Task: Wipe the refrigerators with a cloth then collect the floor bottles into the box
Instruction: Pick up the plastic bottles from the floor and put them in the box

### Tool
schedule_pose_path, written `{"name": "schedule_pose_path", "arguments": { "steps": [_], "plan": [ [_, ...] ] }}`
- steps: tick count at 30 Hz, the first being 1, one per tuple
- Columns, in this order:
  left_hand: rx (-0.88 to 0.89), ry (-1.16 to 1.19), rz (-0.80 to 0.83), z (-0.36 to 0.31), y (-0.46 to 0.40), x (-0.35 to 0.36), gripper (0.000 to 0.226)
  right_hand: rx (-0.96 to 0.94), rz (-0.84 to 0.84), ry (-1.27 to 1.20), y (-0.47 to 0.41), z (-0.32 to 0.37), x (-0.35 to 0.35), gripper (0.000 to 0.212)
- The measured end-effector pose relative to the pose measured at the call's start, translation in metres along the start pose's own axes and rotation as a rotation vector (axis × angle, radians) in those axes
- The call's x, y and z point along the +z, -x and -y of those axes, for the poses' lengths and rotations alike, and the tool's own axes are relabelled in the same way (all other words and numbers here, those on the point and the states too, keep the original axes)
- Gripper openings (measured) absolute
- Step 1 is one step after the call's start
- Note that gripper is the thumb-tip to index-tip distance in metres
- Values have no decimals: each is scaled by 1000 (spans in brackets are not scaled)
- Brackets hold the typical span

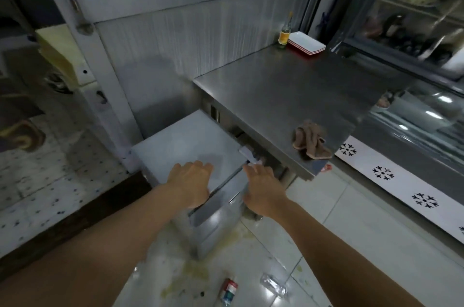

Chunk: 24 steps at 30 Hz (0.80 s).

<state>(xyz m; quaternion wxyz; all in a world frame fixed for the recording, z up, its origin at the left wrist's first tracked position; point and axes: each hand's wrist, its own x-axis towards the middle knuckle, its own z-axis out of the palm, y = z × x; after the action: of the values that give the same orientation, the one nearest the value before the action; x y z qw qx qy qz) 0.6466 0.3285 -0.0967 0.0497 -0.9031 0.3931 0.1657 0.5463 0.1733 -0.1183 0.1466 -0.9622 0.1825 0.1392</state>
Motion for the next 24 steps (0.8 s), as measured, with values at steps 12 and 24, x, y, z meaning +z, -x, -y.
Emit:
{"name": "schedule_pose_path", "arguments": {
  "steps": [12,24],
  "plan": [
    [46,43,110,168,110,85,43,119,64,-130,60,175,103,72],
    [-151,191,238,235,133,205,52,127,176,-218,31,216,219,73]
  ]
}}
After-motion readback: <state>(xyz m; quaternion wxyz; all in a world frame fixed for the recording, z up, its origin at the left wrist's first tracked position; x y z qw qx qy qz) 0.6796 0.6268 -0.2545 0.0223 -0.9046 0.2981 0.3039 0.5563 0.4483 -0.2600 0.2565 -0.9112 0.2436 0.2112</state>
